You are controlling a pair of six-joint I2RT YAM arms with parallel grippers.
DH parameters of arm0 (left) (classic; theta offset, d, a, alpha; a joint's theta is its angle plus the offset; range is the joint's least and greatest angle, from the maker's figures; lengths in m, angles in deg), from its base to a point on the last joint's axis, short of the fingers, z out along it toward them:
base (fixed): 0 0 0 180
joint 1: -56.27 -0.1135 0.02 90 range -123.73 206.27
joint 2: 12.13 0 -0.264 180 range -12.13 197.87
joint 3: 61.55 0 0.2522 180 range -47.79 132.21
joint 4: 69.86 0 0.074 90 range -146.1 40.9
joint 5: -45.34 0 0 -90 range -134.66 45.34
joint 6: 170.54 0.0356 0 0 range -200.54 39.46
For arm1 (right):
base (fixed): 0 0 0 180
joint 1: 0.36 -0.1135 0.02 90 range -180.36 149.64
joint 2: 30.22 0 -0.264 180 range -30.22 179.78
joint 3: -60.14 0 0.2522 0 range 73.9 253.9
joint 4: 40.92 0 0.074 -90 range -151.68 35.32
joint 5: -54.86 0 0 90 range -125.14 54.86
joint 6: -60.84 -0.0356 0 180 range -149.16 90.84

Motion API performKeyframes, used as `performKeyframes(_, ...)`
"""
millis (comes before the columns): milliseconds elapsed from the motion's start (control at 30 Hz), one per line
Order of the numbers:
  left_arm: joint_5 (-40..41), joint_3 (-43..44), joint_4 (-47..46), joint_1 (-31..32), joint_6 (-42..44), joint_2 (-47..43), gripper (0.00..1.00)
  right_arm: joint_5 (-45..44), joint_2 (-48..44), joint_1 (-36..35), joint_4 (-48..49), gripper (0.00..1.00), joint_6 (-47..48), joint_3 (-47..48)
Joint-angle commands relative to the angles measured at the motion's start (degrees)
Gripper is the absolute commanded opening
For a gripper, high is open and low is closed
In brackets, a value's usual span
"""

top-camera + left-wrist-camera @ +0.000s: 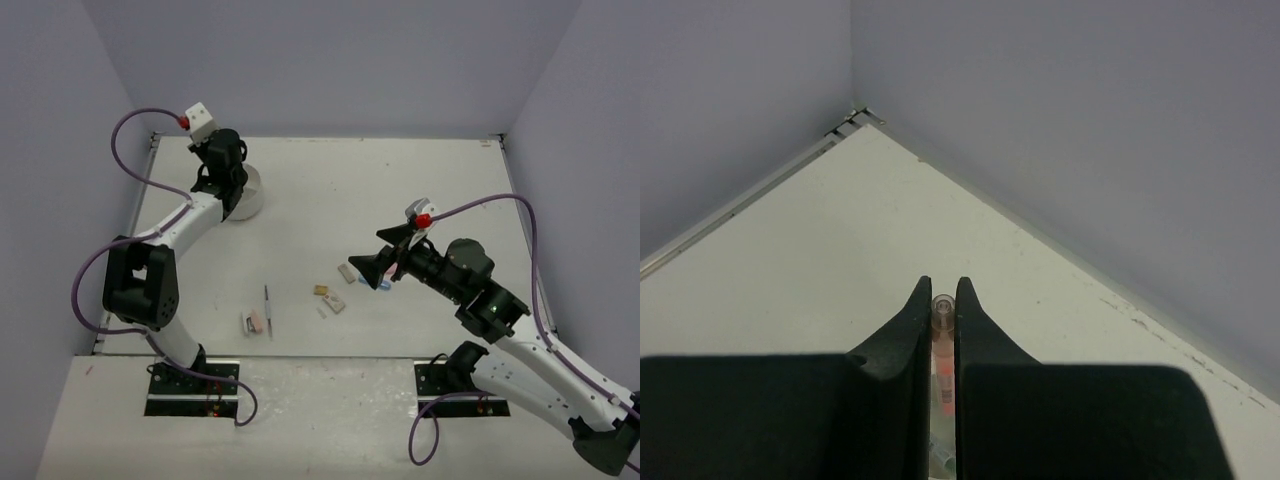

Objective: Sort the stationery into containers
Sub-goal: Place the pen in the storage box, then pick up the pen from the center of the board.

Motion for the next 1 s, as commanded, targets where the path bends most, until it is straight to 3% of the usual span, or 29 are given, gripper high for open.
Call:
performKeyframes(0,-0.85,-0.13,-2.95,-0.54,-1.61,-0.17,0.09,1.00,0.15,0.00,2.02,0.99,-0.58,0.34)
performKeyframes(33,-0.59,-0.13,-1.36,-0.54,-2.69,-0.47,0.22,0.92,0.33,0.00,1.93,0.99,-0.58,0.38)
performKeyframes(133,-0.18,0.25,5.25,-0.54,-7.14,-2.59,0.82,0.39,1.58,0.00,1.77,0.99,-0.85,0.62)
performKeyframes(167,-0.55,0.46,7.11,-0.53,-8.30,-3.49,0.93,0.06,2.10,0.02,1.54,0.99,-0.91,0.88)
performKeyframes(233,-2.51,1.40,11.84,-0.46,-11.13,-5.89,1.00,-0.88,3.55,0.09,0.45,0.99,-1.27,1.83)
performKeyframes(367,-6.13,5.92,23.21,0.38,-12.91,-11.67,1.00,-3.99,6.66,0.00,-1.18,0.99,-2.65,3.07)
performKeyframes(533,-14.47,10.72,49.67,4.13,-19.27,-16.96,1.00,-15.50,9.57,0.09,-5.28,0.99,-5.97,5.30)
performKeyframes(667,-10.90,0.24,57.26,14.20,-25.24,-22.81,1.00,-21.50,9.92,0.33,-6.20,0.99,-8.53,5.42)
performKeyframes(967,-18.23,-19.54,61.83,27.65,-37.89,-23.96,0.99,-21.92,13.02,1.23,-9.62,0.99,-10.34,7.41)
